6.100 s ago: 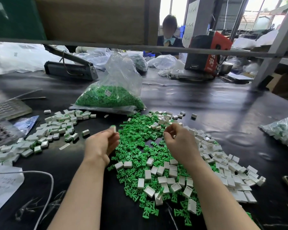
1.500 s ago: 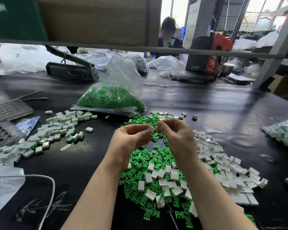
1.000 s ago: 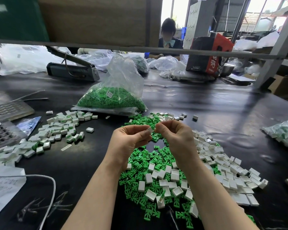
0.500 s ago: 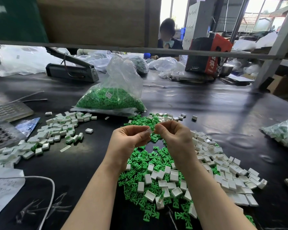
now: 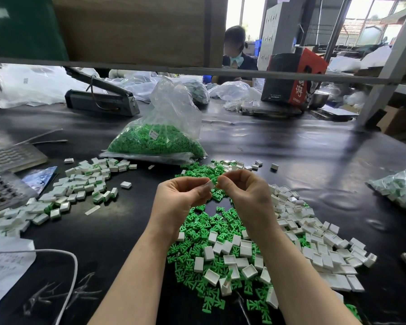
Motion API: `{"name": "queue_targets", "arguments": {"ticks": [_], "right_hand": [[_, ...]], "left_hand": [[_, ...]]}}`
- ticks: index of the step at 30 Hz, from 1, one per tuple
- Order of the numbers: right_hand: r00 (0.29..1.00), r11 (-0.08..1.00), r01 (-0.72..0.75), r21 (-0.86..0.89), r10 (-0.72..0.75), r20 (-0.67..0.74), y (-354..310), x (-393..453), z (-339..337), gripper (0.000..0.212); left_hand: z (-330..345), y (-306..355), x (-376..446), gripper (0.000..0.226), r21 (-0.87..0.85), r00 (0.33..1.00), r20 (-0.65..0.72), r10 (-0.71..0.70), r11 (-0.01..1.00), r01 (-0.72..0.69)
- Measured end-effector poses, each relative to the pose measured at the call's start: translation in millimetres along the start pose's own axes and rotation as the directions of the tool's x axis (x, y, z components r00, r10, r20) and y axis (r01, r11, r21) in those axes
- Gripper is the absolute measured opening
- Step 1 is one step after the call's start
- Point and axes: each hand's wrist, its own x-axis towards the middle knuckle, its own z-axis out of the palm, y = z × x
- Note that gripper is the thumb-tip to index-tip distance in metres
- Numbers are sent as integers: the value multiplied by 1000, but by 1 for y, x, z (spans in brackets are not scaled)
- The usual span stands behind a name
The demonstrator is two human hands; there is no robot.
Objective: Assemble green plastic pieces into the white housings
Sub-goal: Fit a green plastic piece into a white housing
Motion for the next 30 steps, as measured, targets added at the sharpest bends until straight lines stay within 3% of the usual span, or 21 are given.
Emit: {"name": "queue_targets", "arguments": {"ticks": [11, 30], "right_hand": [[995, 999, -45, 2, 44, 89, 2, 2, -5, 6], [996, 997, -60, 38, 58, 62, 4, 1, -5, 6]], "left_hand": [[0, 2, -1, 17, 70, 998, 24, 64, 995, -66], [0, 1, 0, 14, 48, 999, 14, 42, 998, -43]]}}
